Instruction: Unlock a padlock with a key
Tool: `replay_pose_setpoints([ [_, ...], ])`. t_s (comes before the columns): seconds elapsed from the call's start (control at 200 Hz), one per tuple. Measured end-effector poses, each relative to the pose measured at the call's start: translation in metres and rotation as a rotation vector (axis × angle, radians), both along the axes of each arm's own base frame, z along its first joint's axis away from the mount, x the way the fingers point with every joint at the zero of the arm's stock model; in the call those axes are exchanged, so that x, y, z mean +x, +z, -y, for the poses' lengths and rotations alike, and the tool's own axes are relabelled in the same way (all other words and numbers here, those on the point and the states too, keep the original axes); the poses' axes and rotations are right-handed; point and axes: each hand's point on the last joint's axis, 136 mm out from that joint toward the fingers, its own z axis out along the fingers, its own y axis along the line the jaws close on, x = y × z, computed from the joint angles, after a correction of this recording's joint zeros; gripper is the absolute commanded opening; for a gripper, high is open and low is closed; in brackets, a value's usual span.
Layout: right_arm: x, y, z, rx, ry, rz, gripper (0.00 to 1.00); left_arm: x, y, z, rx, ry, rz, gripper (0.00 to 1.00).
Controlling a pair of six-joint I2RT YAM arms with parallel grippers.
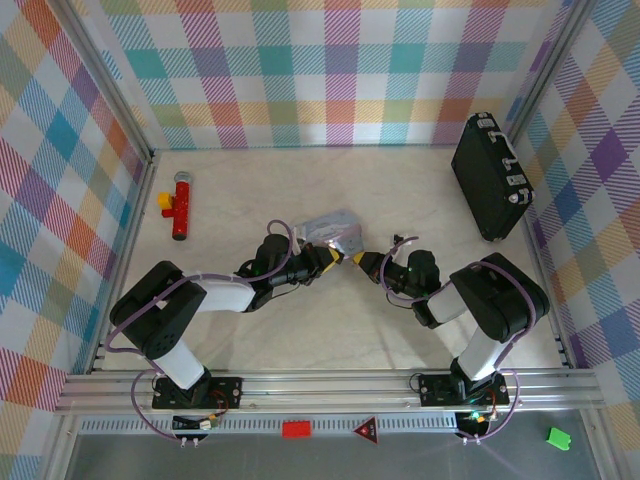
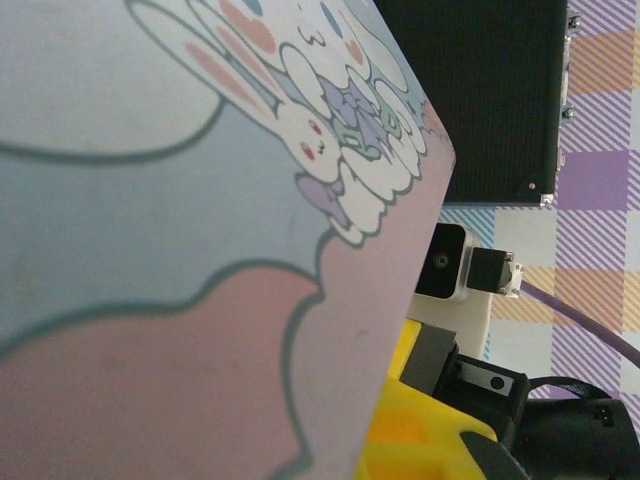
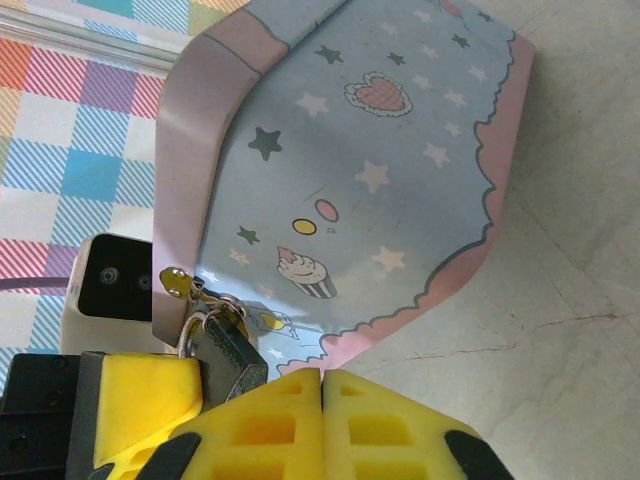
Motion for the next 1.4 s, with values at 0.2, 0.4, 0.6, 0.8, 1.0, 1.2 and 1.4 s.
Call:
replay_pose_setpoints([
  [0.2,-0.001,0.002,-0.002,-0.013,-0.019,-0.002,0.00,0.000,0.001,-0.002,0.013,0.020,-0.001,0.00],
  [0.4,-0.005,0.011,-0.004,-0.039,-0.036,0.016,0.00,0.001,0.005,-0.005,0.018,0.037,0.004,0.00],
  [0.6,-0.010,0.013,-0.003,-0.086,-0.044,0.029,0.00,0.001,0.005,-0.005,0.019,0.038,0.002,0.00],
  [0.8,-0.011,0.011,-0.004,-0.108,-0.047,0.031,0.00,0.000,0.004,-0.004,0.024,0.036,-0.001,0.00],
  [1.0,-0.011,0.011,-0.006,-0.115,-0.050,0.034,0.00,0.001,0.005,-0.004,0.031,0.043,-0.004,0.00],
  [1.2,-0.011,0.013,-0.005,-0.124,-0.055,0.037,0.00,0.001,0.005,-0.003,0.032,0.045,-0.003,0.00],
  [1.4,-0.013,0.019,-0.002,-0.150,-0.071,0.048,0.00,-0.004,0.009,-0.001,0.034,0.044,-0.010,0.00],
])
